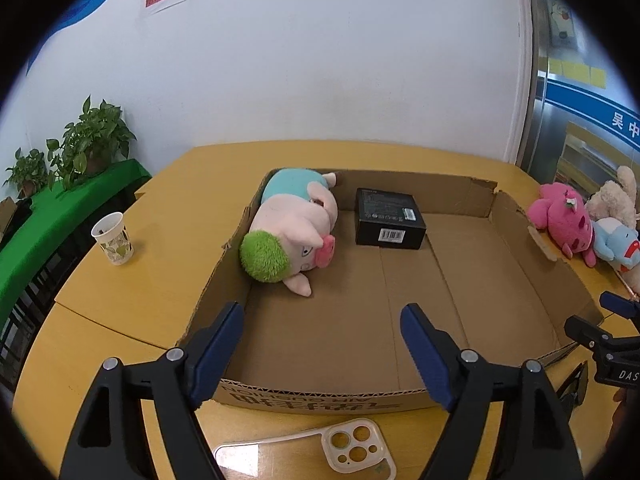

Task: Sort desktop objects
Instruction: 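Move the right tool back from the box toward the table items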

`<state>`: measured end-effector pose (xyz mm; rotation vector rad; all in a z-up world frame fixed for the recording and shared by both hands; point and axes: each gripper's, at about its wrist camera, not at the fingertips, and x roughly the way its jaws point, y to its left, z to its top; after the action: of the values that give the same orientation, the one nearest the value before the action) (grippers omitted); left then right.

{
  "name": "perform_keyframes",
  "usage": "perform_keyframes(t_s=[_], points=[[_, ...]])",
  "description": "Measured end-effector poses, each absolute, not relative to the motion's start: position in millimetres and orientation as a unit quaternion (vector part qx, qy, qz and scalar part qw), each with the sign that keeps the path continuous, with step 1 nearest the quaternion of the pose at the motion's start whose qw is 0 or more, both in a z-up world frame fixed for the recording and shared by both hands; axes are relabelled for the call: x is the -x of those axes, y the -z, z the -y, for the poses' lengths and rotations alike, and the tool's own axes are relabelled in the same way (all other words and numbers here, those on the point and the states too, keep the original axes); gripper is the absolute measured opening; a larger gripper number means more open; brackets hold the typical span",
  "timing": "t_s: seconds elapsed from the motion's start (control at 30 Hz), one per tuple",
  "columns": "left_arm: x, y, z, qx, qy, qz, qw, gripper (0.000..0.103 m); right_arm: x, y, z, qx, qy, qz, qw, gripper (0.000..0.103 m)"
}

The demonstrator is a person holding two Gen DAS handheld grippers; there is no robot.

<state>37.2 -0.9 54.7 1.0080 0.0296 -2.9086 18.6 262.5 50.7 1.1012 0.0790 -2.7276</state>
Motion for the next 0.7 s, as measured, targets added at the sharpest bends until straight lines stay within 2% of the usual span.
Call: perform_keyframes(t_s=[0.33,0.7], points=[[-21.2,-18.9,16.7,-0.376,0.926,-0.003,0.032,0.08,-19.5,-30.0,-267.6,-0.398,0.911,-0.016,0.105,0.102],[-28.1,-28.6,25.5,-0.358,0.933,-0.014,0.036,0.08,-29.3,-42.9,-262.3,-0.383,0.917,-0.025,0.111,0.099]])
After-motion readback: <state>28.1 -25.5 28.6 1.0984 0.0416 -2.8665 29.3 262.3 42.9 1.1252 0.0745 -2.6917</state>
